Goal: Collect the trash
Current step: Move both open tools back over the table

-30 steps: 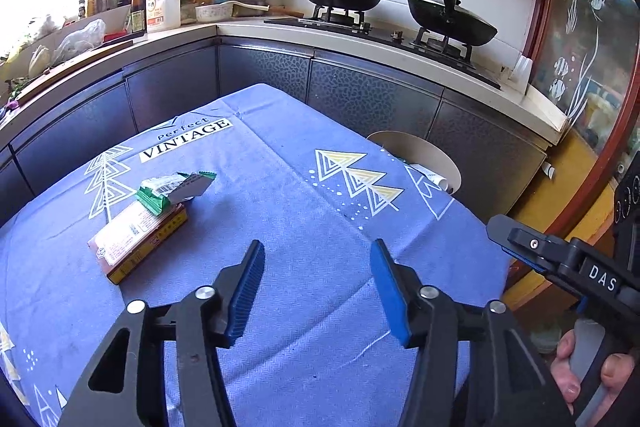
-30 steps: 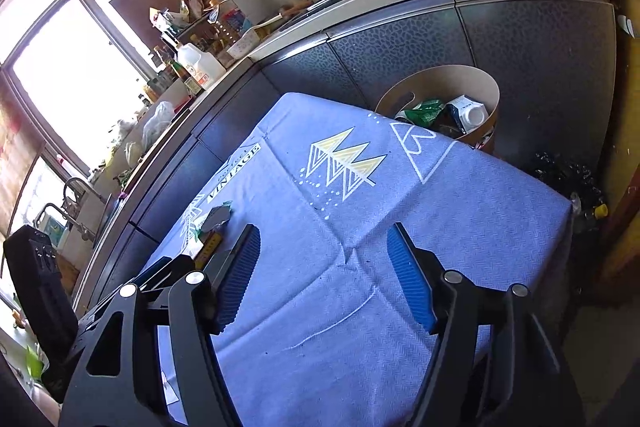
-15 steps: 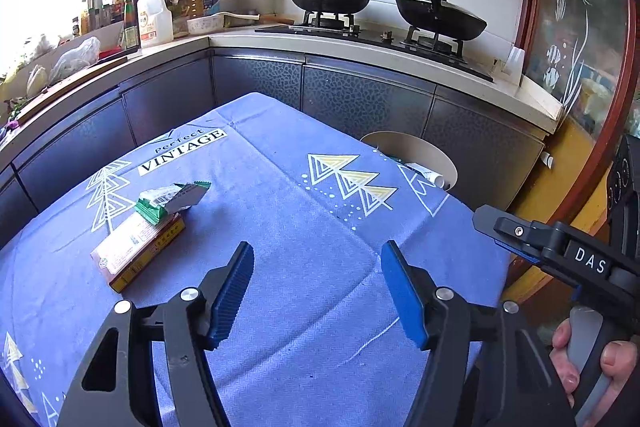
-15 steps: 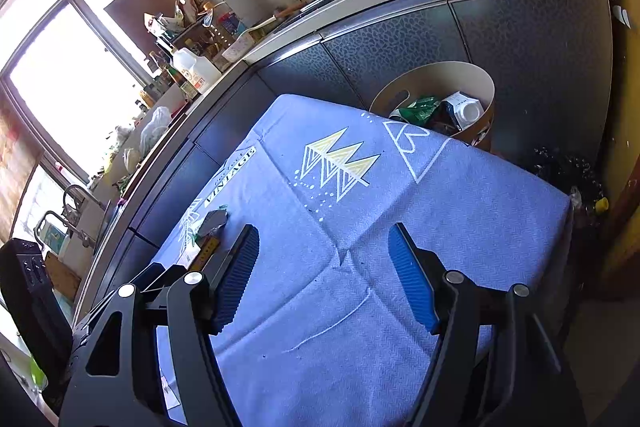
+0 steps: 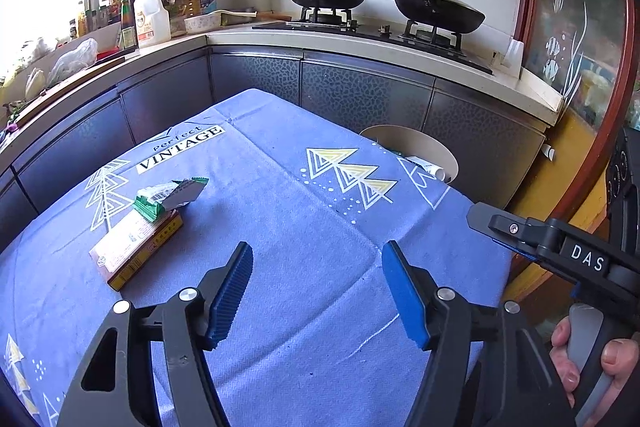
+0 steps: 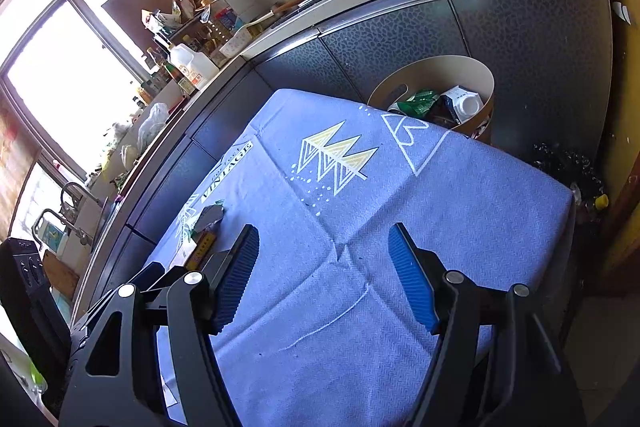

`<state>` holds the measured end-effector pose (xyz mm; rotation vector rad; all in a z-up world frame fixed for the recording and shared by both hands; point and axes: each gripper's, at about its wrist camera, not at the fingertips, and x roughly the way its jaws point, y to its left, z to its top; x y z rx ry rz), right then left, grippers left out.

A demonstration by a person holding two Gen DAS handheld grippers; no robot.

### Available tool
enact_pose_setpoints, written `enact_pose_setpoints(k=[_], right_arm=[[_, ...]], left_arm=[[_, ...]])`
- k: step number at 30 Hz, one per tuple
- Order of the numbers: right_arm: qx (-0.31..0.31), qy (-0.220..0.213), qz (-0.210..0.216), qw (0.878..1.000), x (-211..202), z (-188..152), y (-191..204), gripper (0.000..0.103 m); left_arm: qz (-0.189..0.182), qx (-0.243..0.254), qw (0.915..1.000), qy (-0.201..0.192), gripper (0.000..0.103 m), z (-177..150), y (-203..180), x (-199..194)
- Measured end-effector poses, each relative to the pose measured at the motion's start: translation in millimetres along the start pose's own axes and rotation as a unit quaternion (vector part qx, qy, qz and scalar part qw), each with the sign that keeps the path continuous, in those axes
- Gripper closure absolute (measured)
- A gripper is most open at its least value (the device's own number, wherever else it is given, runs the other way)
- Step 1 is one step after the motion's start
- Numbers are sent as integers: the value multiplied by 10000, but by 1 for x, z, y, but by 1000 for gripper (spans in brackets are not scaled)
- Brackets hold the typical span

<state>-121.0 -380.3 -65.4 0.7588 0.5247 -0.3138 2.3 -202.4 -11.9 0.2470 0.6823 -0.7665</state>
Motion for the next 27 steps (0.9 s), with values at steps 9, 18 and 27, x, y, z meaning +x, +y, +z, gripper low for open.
enact_pose_setpoints(k=[9,18,27], right_arm=[[62,37,-79,9999,5,-3,-5,33],[73,171,-111,9998,14,-6,-6,33],[13,353,-126,9993,28,-12,-3,33]], left_arm=[[34,36,9999,99,34,-5,0,8],[52,33,9997,255,34,-10,1,17],[150,-62,9992,366,34,-19,15,22]])
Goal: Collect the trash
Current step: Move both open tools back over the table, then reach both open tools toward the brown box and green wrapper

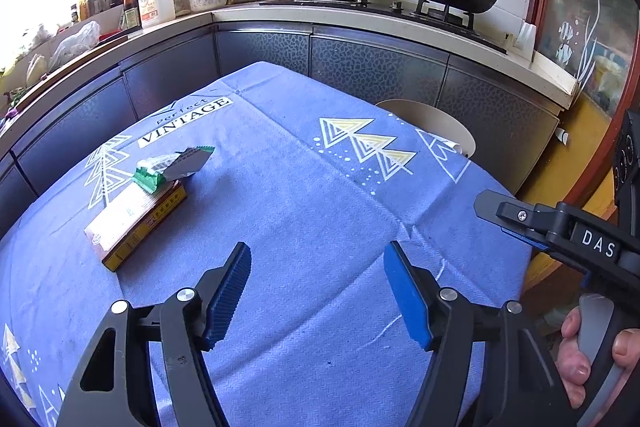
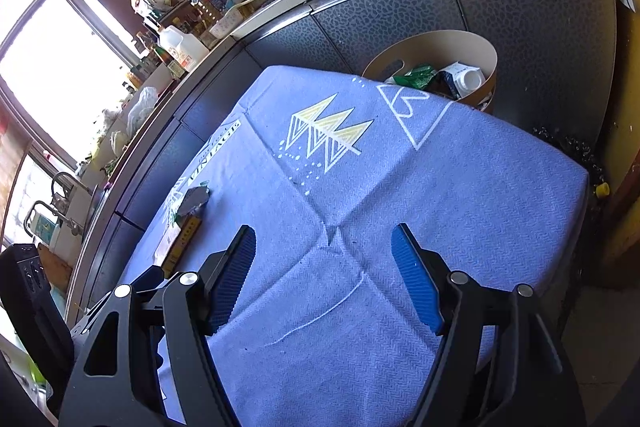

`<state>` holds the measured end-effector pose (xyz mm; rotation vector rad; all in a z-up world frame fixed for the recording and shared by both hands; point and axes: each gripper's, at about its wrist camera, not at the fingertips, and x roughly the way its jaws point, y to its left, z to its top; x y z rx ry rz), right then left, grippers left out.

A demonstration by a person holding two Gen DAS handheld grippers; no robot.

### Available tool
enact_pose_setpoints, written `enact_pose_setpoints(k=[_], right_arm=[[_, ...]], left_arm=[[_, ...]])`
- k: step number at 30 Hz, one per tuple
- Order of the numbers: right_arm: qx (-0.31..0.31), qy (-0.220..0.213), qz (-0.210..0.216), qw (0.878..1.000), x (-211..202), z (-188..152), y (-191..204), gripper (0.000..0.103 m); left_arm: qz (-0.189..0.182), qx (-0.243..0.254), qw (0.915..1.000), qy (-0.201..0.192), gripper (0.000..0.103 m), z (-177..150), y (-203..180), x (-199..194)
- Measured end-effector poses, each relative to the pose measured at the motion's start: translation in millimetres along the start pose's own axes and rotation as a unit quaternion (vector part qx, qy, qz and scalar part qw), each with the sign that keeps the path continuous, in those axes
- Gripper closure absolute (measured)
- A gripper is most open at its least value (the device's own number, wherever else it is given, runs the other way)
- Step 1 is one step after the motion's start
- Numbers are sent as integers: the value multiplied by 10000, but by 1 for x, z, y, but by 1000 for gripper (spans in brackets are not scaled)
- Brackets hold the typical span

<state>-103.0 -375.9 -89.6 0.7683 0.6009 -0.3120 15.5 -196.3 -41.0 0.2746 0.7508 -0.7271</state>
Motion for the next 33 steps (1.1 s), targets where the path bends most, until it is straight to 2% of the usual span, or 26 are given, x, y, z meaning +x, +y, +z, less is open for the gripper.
enact_pose_setpoints(k=[11,22,33], right_arm=[[-420,430,42,9982,35,-8,30,33],[-954,754,169,9924,71,-21,73,33],[-1437,899,265,9852,90,-33,108,33]], left_arm=[[370,-447,9983,112,34,-13,56,5],[1082,-1079,9883,45,33,-17,139,-1],[1382,-1473,9793,109,29,-26,182,-4]])
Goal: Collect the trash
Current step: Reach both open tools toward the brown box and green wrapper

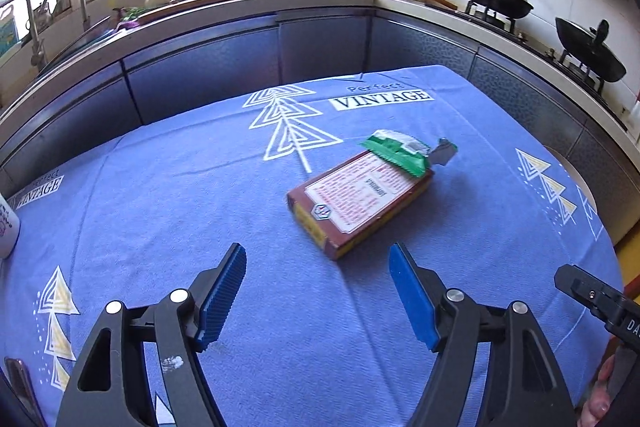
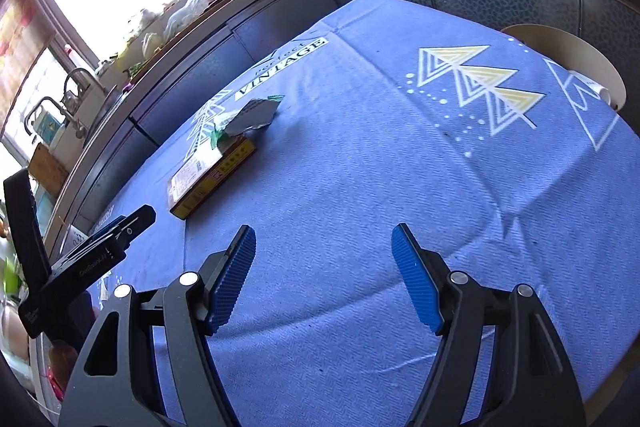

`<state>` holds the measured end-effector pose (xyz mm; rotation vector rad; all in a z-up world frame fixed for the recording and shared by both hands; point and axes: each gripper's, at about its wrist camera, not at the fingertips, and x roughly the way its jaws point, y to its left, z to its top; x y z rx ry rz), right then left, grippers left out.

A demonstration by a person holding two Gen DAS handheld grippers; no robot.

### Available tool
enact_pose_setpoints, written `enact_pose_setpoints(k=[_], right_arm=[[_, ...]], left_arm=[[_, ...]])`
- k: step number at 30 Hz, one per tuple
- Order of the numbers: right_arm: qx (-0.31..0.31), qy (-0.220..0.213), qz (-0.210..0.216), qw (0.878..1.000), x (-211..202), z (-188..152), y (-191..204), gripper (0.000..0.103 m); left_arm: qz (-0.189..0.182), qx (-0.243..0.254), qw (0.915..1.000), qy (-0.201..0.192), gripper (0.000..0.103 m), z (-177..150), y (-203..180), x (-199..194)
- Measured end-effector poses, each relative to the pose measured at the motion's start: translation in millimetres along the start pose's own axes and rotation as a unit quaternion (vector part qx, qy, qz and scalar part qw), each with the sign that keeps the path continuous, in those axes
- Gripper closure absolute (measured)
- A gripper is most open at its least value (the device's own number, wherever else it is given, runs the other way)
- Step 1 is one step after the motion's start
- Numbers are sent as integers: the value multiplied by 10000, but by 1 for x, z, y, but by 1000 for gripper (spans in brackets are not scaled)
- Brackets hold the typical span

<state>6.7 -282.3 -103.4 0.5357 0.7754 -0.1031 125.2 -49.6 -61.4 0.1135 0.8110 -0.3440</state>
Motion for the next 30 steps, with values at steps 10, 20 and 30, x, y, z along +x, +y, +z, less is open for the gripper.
enact_pose_setpoints(k=[10,20,30], right_arm=[[-124,112,-31,9999,11,0,9,33],[-154,198,-25,9997,20,0,10,33],[-279,239,35,9993,28,5,22,33]], left_arm=[[62,-165,9998,109,28,-2,16,9],[322,-233,9992,100,25,0,30,15],[480,-317,9983,114,25,0,41,18]])
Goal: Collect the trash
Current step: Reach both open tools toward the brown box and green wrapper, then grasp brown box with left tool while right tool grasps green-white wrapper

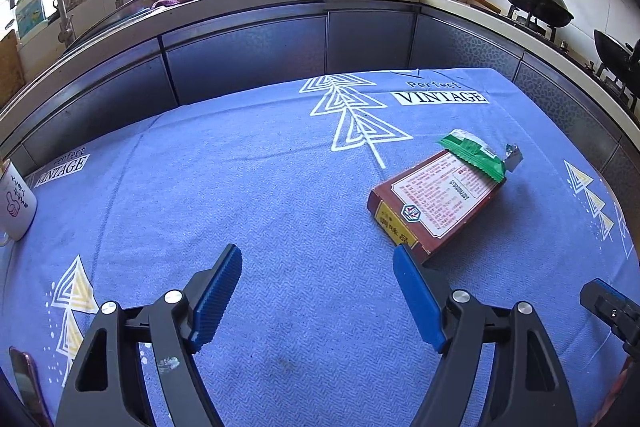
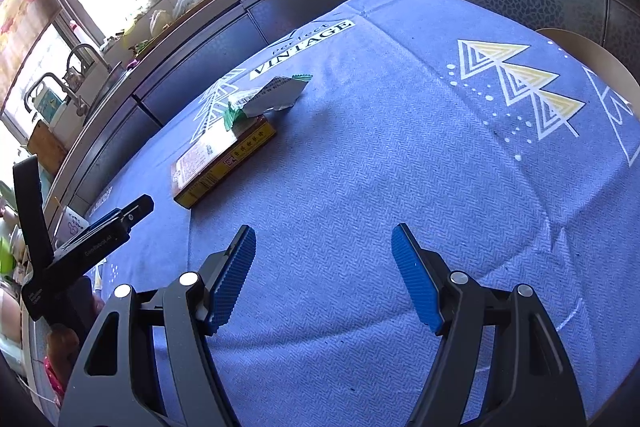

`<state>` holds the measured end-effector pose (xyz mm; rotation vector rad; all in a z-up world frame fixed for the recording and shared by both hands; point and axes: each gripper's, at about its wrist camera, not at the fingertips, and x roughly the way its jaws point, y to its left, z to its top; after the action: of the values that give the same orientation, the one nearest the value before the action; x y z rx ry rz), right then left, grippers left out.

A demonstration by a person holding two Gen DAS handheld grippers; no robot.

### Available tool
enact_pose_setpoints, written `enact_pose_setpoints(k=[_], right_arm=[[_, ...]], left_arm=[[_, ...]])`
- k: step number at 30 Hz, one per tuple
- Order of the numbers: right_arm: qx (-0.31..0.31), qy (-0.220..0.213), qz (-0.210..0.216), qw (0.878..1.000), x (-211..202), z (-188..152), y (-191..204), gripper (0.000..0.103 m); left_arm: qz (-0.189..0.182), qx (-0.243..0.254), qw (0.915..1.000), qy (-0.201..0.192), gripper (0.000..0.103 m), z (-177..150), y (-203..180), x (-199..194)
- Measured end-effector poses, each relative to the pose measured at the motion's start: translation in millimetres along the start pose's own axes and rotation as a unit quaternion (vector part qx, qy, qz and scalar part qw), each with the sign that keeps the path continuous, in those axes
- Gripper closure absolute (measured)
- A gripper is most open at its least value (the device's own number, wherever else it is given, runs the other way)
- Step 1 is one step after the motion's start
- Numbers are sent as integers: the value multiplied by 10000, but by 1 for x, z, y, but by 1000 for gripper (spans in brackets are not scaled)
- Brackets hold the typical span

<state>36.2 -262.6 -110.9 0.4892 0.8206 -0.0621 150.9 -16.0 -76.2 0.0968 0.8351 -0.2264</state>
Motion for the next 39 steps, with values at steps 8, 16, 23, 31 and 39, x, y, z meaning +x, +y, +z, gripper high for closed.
enact_pose_setpoints(k=[8,16,23,31,39], right_arm=[[-23,17,168,9999,11,18,8,33],[843,480,999,9903,59,92,-19,33],[1640,917,1513,9705,106,129,-34,33],[1985,1040,1761,9585,132,143,-22,37],[1936,1217,1686,9588,136,126,-19,100]], left_arm=[[-51,-48,10000,-12,20,1,5,2],[-780,348,9938,-718,4,16,-9,-15],[-1131,958,9863,-729,4,34,-37,8],[-1105,1493,9825,-160,10,32,-67,47],[-1105,1676,9794,-222,42,21,-73,35]])
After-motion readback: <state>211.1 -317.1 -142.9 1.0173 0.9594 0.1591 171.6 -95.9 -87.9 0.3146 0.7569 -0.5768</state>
